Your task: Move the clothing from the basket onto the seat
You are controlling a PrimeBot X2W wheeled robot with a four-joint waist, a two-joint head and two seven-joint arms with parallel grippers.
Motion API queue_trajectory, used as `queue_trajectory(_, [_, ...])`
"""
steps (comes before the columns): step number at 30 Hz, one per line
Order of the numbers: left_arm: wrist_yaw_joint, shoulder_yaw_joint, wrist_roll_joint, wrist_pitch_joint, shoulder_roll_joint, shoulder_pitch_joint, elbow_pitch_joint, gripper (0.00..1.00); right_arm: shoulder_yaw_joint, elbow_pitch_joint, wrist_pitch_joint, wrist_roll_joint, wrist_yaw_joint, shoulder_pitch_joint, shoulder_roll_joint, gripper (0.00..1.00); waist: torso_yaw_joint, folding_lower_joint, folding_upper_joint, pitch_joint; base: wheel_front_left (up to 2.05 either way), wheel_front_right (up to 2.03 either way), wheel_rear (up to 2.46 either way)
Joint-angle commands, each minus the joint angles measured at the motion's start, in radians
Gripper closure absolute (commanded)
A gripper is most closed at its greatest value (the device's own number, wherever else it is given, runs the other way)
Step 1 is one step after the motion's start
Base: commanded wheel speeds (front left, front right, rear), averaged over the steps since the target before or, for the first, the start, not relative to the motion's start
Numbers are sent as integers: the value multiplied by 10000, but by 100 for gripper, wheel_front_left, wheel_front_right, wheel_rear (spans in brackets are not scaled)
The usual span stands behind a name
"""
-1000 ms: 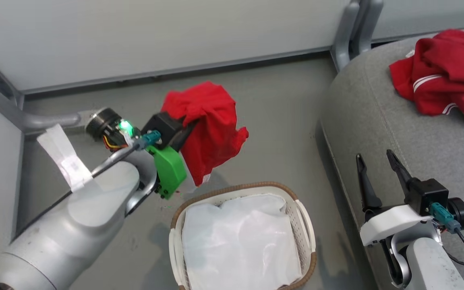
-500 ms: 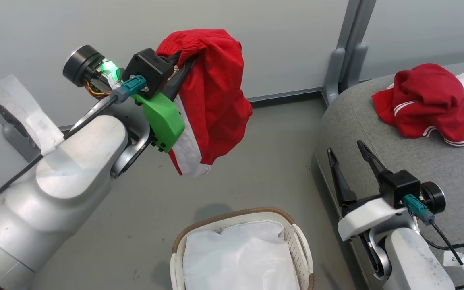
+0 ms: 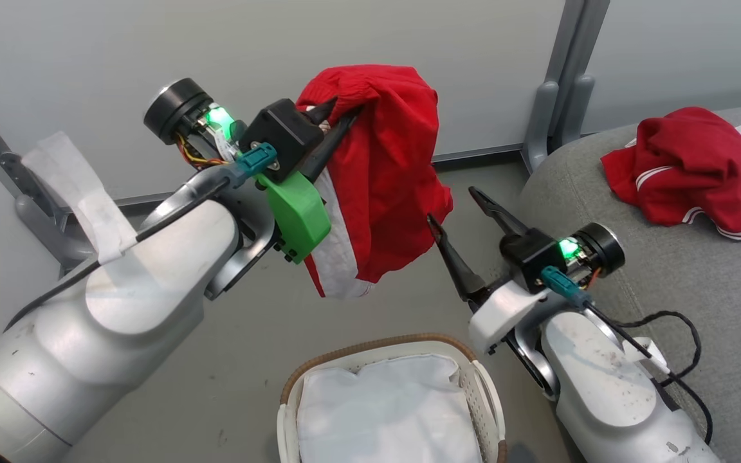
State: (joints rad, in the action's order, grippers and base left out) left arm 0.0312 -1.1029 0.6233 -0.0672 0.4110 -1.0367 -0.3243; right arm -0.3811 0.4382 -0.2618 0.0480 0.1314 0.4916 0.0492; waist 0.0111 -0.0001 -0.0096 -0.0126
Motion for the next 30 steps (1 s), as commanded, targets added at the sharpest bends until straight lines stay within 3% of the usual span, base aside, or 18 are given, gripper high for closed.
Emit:
queue_trajectory(1, [14, -33, -36, -22, -42, 116, 67, 100, -164, 257, -49, 6, -14, 249, 135, 0, -50, 1, 96, 30, 0, 0, 0])
queue_trajectory(9, [78, -366, -193, -61, -90, 293, 355, 100, -2032, 1657, -49, 1370, -14, 1532, 1052, 0, -236, 1, 96, 150, 0, 0, 0])
queue_trajectory(14, [128, -552, -205, -17, -163, 427, 559, 100, -4140, 2194, 45, 3039, -14, 2397, 1698, 0, -323, 1, 96, 196, 0, 0, 0])
queue_trajectory(21, [114, -680, -152, -15, -271, 479, 715, 100, -7316, 1753, 226, 5335, -14, 3588, 2455, 0, -433, 1, 96, 224, 0, 0, 0])
queue_trajectory(28, [83, -692, 21, -139, -352, 590, 777, 100, -8283, 2101, 10, 6437, -14, 4244, 2183, 0, -485, 1, 96, 235, 0, 0, 0])
queue_trajectory(29, [93, -689, 58, -148, -362, 609, 798, 100, -8346, 2174, -15, 6521, -14, 4284, 2066, 9, -494, 1, 96, 234, 0, 0, 0])
queue_trajectory(30, [104, -680, 113, -151, -368, 630, 814, 100, -8394, 2233, -27, 6568, -14, 4316, 1993, 46, -502, 1, 96, 232, 0, 0, 0])
